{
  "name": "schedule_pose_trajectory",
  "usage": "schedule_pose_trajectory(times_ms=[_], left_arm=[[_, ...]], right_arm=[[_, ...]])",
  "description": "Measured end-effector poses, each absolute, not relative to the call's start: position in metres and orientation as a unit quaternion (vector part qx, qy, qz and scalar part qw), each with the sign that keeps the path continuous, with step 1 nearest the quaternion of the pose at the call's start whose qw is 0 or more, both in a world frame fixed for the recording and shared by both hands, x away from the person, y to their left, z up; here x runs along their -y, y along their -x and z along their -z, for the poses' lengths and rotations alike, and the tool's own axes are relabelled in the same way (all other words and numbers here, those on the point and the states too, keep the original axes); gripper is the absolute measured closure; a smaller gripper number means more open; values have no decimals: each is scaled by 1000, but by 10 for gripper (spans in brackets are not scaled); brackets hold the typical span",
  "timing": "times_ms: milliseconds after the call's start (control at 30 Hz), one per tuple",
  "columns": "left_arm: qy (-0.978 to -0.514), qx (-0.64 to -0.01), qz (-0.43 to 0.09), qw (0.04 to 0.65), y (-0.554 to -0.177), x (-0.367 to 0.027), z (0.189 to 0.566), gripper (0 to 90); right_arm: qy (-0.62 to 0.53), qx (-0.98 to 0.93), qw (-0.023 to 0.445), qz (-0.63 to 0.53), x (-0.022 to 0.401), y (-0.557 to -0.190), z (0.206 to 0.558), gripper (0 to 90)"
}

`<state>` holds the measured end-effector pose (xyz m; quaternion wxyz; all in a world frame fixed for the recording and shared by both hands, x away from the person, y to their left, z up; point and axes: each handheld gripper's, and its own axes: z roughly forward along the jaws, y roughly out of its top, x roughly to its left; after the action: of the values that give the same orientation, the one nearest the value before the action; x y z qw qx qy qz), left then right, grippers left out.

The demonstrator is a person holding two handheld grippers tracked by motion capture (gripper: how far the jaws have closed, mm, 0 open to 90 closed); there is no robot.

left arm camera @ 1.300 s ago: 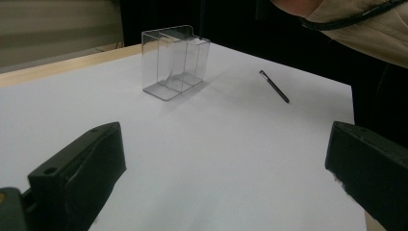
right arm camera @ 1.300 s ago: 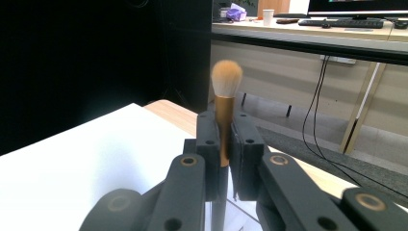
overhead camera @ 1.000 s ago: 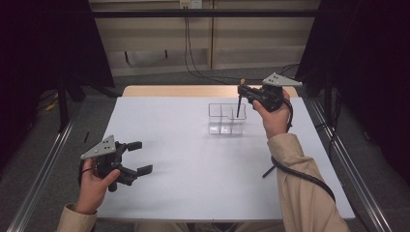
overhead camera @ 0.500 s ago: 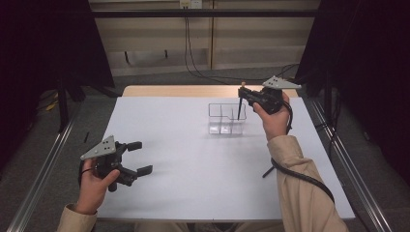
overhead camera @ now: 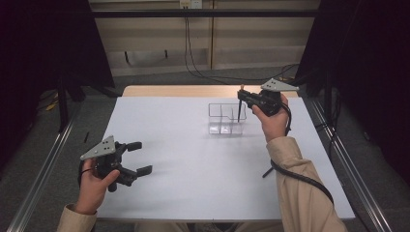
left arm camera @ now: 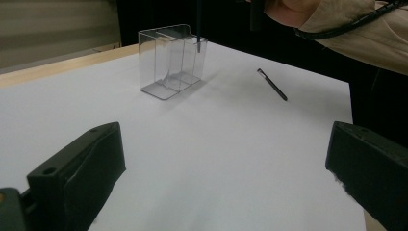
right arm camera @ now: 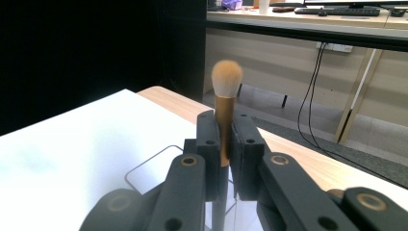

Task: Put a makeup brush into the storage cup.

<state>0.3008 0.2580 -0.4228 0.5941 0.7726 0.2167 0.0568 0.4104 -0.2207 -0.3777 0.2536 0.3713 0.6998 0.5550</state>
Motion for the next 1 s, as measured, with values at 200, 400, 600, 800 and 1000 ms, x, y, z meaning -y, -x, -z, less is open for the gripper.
schedule_pose_trajectory(times_ms=[200, 400, 600, 800, 1000], left_arm=[[-773, -218, -58, 593, -301, -259, 423, 0], [-773, -218, -57, 593, -301, -259, 423, 0], [-773, -218, -57, 594, -301, -259, 424, 0], [-773, -218, -58, 593, -301, -259, 423, 0], [-773, -217, -58, 594, -301, -259, 423, 0]], right_arm=[[-373, -701, 253, -553, 222, -410, 382, 842], [-371, -705, 250, -550, 221, -410, 385, 842], [-371, -707, 250, -548, 220, -409, 387, 841], [-372, -707, 250, -547, 221, -409, 387, 841], [-371, -708, 249, -547, 221, -409, 388, 841]])
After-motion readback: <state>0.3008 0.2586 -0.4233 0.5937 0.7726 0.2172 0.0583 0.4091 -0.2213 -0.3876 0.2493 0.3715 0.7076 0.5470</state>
